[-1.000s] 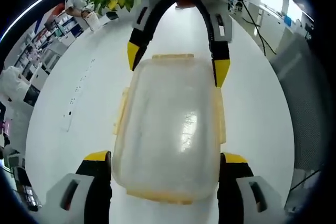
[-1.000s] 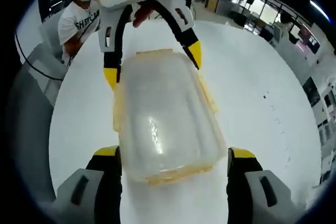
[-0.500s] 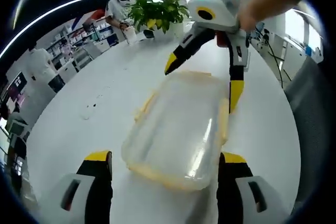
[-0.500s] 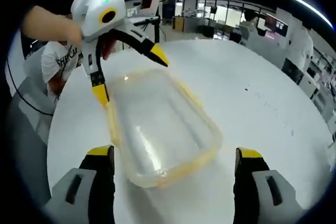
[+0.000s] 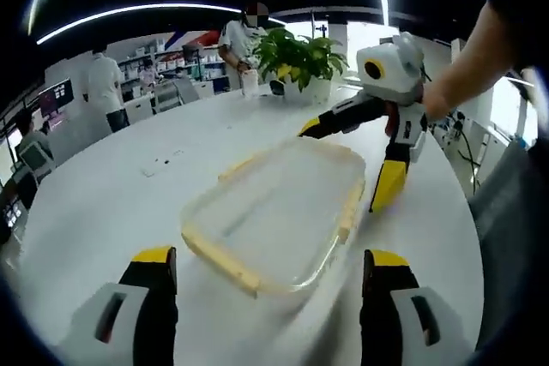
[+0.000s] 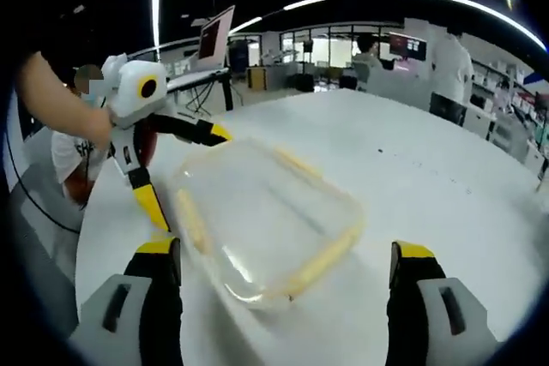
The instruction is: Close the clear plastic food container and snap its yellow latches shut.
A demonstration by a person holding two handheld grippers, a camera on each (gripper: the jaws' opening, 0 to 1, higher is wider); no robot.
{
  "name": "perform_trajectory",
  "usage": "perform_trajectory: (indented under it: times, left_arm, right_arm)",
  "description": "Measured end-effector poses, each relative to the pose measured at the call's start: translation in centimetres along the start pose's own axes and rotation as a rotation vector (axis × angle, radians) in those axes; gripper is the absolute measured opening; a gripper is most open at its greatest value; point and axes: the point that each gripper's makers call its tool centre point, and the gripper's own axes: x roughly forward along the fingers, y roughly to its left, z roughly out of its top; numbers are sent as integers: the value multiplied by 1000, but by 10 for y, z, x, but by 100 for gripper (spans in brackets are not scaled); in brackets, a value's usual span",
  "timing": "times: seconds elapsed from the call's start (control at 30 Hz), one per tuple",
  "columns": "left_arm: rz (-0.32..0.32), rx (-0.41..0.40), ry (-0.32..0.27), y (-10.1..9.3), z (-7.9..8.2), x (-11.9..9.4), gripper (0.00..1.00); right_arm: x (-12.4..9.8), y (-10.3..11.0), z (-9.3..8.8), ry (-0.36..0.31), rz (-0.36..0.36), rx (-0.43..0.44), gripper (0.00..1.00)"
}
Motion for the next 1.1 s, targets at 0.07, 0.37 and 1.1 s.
perform_trajectory:
  times: [0.07,0.37,1.1]
  left_arm:
    - [0,-30,-13,-2,-2,1,89]
    - [6,-122,-64,-7,-1,2,99]
    - [35,-202,-49,-10,-16,-6,99]
  right_arm:
    - [-1,4,-1,-16,0,24,100]
    - [-3,15,-9,-40,11,73,100]
    - [-12,20,-17,-33,-18,123,100]
